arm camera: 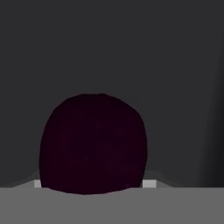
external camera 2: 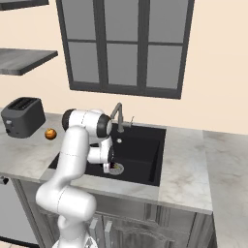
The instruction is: Turn on the sink faucet. Then move the eggplant from the counter to the sink. Turn off the sink. Move the vegetable from the sink to the pot next to the stove. Finally move the pot to the front right burner.
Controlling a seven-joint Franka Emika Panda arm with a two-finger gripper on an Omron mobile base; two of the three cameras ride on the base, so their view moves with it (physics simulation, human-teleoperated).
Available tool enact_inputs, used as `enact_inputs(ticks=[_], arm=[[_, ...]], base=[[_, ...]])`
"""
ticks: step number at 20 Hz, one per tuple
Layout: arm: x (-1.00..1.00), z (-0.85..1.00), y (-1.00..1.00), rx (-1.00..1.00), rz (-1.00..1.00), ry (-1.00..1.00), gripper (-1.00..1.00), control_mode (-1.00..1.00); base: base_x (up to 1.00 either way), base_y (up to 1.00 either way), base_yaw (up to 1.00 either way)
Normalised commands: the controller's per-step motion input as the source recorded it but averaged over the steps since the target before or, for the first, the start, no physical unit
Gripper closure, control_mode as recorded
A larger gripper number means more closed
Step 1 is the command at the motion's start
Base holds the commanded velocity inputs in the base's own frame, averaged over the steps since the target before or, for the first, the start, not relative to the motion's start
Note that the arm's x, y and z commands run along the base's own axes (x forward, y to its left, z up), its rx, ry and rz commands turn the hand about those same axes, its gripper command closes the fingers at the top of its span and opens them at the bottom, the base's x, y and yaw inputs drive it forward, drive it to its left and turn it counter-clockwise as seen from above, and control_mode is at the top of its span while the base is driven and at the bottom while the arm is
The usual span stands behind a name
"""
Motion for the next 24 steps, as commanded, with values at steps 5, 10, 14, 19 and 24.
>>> enact_inputs(ticks=[5, 10, 14, 19, 24], arm=[[0.05, 0.01, 0.01, 0.0, 0.0, 0.03, 1.0, -1.0], [-0.31, 0.61, 0.0, 0.0, -0.03, -0.09, 1.0, -1.0], [-0.25, 0.8, 0.07, 0.0, -0.06, -0.09, 1.0, -1.0], [-0.33, 0.83, 0.09, 0.0, -0.06, -0.05, 1.0, -1.0], [-0.3, 0.95, 0.07, 0.0, -0.03, -0.01, 1.0, -1.0]], base=[[0.0, 0.0, 0.0], [0.0, 0.0, 0.0], [0.0, 0.0, 0.0], [0.0, 0.0, 0.0], [0.0, 0.0, 0.0]])
